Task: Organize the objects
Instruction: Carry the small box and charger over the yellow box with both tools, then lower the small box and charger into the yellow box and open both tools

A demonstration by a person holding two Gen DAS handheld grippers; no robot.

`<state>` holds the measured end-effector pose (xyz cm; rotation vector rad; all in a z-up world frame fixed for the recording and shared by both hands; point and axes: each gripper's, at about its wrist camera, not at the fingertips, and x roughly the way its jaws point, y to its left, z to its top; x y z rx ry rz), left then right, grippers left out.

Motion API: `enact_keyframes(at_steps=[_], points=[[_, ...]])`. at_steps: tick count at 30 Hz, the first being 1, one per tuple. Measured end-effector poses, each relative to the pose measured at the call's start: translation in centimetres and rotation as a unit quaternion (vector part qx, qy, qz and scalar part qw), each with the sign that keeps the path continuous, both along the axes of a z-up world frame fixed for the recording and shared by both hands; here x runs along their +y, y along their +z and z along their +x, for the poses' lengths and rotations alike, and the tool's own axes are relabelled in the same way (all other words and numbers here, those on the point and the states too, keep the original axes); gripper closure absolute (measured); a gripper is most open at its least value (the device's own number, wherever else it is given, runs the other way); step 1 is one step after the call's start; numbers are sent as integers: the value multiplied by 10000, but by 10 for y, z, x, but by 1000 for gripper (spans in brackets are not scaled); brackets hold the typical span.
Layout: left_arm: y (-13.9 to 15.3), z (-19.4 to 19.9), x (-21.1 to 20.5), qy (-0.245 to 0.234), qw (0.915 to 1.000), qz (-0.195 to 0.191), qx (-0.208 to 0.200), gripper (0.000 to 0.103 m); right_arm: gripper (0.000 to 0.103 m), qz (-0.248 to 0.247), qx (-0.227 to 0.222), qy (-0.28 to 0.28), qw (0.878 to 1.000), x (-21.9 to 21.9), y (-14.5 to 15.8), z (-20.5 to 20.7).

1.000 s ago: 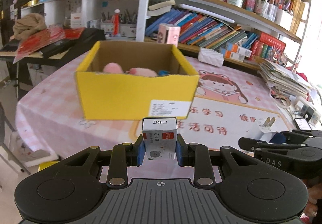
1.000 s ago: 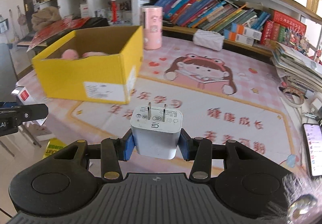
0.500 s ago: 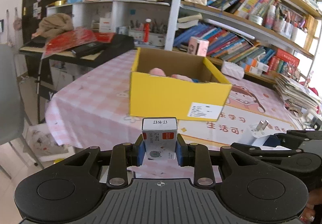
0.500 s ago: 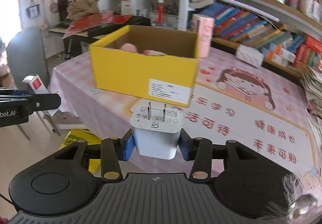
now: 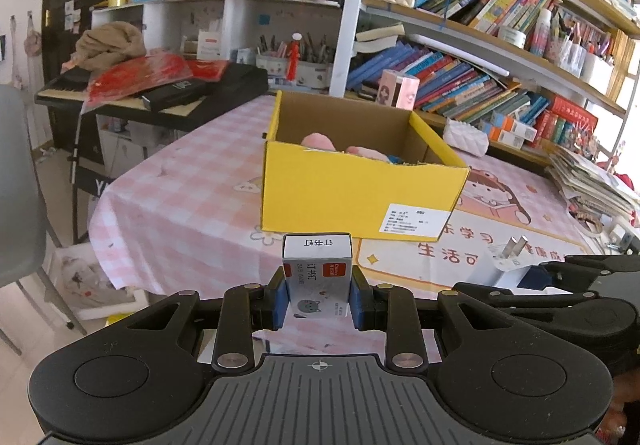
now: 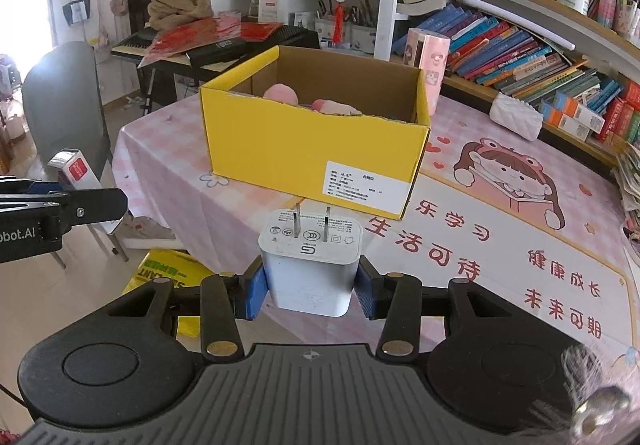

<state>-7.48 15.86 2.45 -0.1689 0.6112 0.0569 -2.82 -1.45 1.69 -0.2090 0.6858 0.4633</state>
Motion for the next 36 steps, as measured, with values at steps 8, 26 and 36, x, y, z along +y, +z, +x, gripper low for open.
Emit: enact_keyframes(at_steps=[8, 26, 36], points=[[13, 36, -4, -1, 9996, 166, -238, 75, 61, 133, -50, -25, 9999, 1, 8, 34], [25, 169, -39, 86, 9976, 514, -448, 75, 61, 415, -868, 117, 9953, -4, 60, 184], [-8, 220, -57, 61, 9968, 728, 310, 75, 61, -3, -412, 624, 9972, 23, 31, 266]])
